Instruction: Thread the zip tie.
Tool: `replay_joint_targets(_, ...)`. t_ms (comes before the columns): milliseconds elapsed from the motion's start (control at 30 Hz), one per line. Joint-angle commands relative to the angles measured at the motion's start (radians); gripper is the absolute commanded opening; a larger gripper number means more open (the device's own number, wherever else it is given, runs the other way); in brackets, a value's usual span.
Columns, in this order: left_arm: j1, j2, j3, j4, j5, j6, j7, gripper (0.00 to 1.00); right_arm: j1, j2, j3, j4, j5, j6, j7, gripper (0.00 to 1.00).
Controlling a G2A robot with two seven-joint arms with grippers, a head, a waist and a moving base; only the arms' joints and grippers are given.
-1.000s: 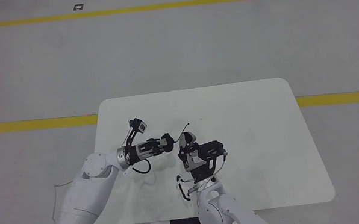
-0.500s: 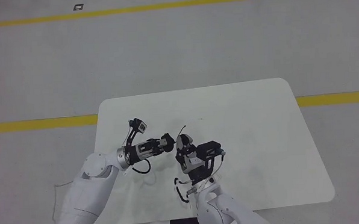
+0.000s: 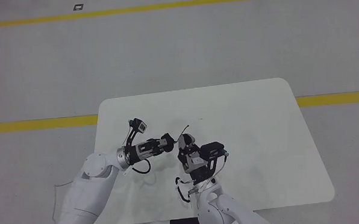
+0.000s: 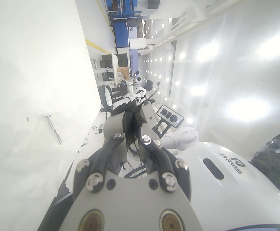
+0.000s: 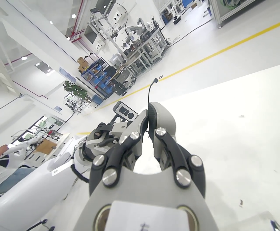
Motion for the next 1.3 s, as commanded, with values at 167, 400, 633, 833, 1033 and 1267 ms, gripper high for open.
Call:
replay_joint_targets(167, 0.000, 0.000, 0.000, 0.000, 0.000, 0.000, 0.000, 0.00, 0.001, 0.002, -0.002, 0.000, 0.000, 0.000, 0.039, 0.00)
replay_joint_targets(400, 0.000, 0.000, 0.000, 0.000, 0.000, 0.000, 0.000, 0.00, 0.001, 0.003, -0.003, 0.000, 0.009, 0.000, 0.032, 0.00)
replay_joint_targets(633, 0.000, 0.000, 0.000, 0.000, 0.000, 0.000, 0.000, 0.00, -0.002, 0.005, -0.001, -0.001, 0.010, 0.000, 0.029, 0.76)
replay_joint_targets(833, 0.000, 0.000, 0.000, 0.000, 0.000, 0.000, 0.000, 0.00, -0.008, 0.007, 0.005, -0.004, 0.010, 0.000, 0.019, 1.00)
replay_joint_targets(1033, 0.000, 0.000, 0.000, 0.000, 0.000, 0.000, 0.000, 0.00, -0.019, 0.009, 0.015, -0.012, 0.006, 0.000, 0.006, 1.00)
replay_joint_targets(1267, 0.000, 0.000, 0.000, 0.000, 0.000, 0.000, 0.000, 0.00, -0.069, 0.024, 0.058, -0.056, 0.016, -0.001, -0.001, 1.00)
